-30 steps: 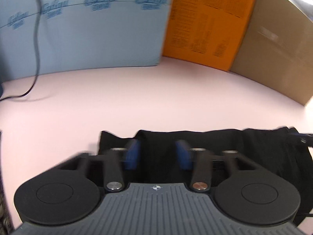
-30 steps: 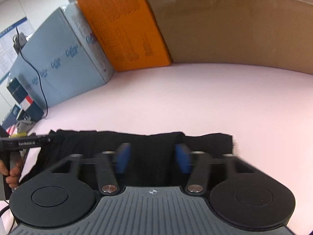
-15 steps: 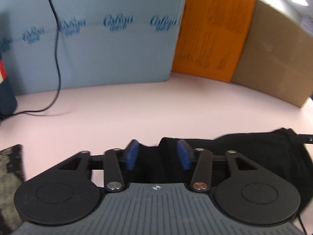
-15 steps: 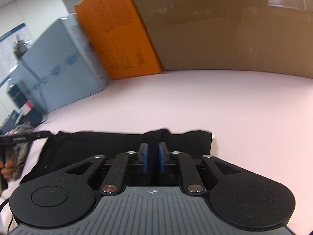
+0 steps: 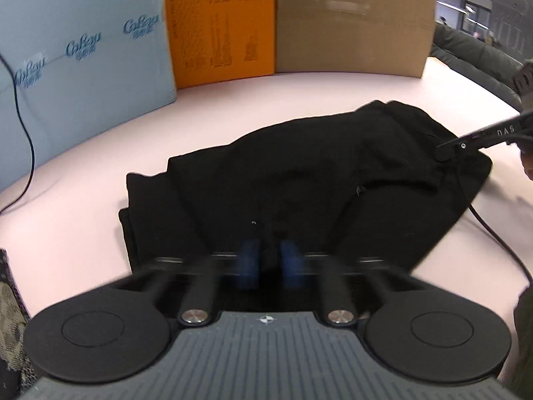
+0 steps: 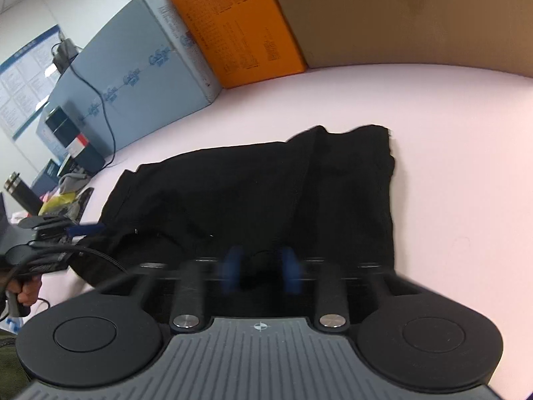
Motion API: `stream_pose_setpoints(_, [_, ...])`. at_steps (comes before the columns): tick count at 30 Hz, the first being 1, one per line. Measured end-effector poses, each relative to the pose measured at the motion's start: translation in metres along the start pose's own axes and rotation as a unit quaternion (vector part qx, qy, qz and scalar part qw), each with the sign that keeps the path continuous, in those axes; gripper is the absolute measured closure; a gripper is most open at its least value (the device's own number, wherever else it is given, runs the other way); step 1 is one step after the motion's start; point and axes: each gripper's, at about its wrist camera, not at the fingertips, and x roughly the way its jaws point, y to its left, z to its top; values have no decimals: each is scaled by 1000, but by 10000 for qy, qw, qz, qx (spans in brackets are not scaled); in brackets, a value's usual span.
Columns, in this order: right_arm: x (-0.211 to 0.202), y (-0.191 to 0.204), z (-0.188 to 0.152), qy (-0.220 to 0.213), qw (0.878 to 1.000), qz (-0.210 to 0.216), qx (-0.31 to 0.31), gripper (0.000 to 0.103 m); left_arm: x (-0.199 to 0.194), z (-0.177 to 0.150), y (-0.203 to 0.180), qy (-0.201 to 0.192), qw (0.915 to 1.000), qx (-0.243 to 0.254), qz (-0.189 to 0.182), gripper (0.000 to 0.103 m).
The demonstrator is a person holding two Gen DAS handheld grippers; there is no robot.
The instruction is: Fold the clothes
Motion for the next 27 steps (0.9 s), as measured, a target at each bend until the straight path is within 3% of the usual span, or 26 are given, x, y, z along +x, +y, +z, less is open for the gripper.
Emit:
stream_pose_setpoints(4, [-19, 5, 7, -136, 9997, -1, -220, 95, -14, 5, 13, -228, 9996, -143, -30, 95])
stream_pose_setpoints(7, [-16, 0, 2, 247, 9990, -214, -296, 94, -9, -3, 17, 162, 9998, -25, -93, 93])
stream_pose_setpoints(9, [-15, 0, -1, 425, 9975, -399, -391, 88, -10, -7, 15, 301, 9994, 130, -116, 88])
stream_pose_setpoints(11, [-25, 1, 0, 264, 9978, -476, -376, 81, -15, -10, 15, 340, 9991, 236, -98, 73])
stream_pose_setpoints(12, [-31, 2, 2, 159, 9978, -515, -384, 79, -20, -10, 16, 278, 9993, 230, -63, 59])
stream_pose_setpoints(13, [-36, 4, 4, 66, 9972, -596, -440, 78, -26, -9, 18, 180, 9996, 203, -16, 53])
stream_pose_setpoints(15, [-41, 7, 8, -113, 9961, -667, -566, 78, -36, -5, 23, 14, 9999, 106, 70, 53])
stream_pose_setpoints(20, [-17, 25, 17, -154, 9963, -314, -784, 76, -31, 21, 23, -386, 9984, -405, -34, 53])
stream_pose_setpoints(25, [24, 54, 8, 67, 9914, -117, -1303, 75, 10, 36, 2, -100, 9957, -898, 197, 53])
stream_pose_setpoints(27, [29, 55, 1, 131, 9896, -181, -1418, 75, 26, 36, -4, 223, 9931, -1033, 516, 53])
